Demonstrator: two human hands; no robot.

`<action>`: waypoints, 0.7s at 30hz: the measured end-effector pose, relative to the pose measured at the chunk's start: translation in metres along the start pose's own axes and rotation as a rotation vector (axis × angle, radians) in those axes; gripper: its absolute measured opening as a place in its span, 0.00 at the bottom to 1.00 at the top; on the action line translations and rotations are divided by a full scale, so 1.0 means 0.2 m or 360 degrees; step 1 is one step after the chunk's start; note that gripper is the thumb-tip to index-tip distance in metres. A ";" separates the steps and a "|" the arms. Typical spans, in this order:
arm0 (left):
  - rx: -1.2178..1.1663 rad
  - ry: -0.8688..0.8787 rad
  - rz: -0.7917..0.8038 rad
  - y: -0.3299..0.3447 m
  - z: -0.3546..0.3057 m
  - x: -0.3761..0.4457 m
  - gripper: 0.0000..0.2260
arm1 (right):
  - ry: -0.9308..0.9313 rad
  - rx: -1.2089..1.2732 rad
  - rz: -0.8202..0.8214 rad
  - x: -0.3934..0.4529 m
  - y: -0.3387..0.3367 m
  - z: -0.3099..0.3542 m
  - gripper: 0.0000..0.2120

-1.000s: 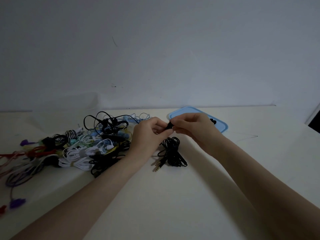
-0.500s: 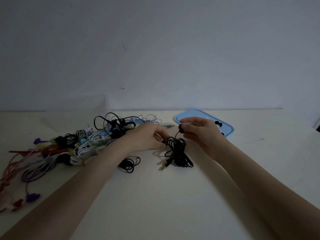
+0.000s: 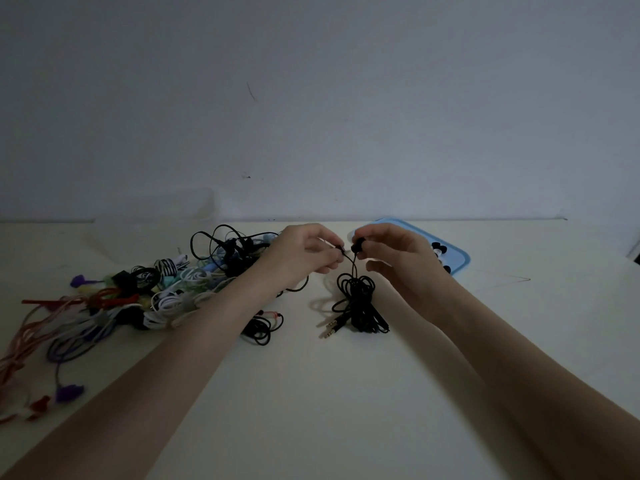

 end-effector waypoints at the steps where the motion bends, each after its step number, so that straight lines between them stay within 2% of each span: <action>1: 0.0021 -0.0011 -0.0014 0.00 0.00 0.00 0.05 | -0.0011 -0.0006 -0.0005 0.00 0.00 0.00 0.09; 11: -0.0030 -0.0084 -0.0061 0.02 0.02 0.00 0.07 | -0.0005 0.0052 0.0064 0.00 0.00 -0.01 0.12; 14: -0.0150 -0.0050 -0.0061 0.01 0.02 0.00 0.06 | 0.0015 0.0006 0.0021 0.01 -0.02 -0.01 0.12; 17: -0.0435 -0.0049 -0.0087 0.00 0.02 0.00 0.06 | 0.0033 -0.0436 0.0014 0.02 -0.04 -0.02 0.10; 21: -0.0624 -0.0057 -0.0028 0.00 0.02 -0.01 0.07 | 0.0092 -0.1129 0.0248 0.01 0.01 -0.01 0.06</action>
Point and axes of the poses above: each hand's wrist, its own x-axis towards the middle knuckle, its own y-axis out of the palm, z = x × y, the point moved 3 cm from there along x, towards the middle knuckle, and after that the axes turned 7 degrees about z, right-handed, at the moved point
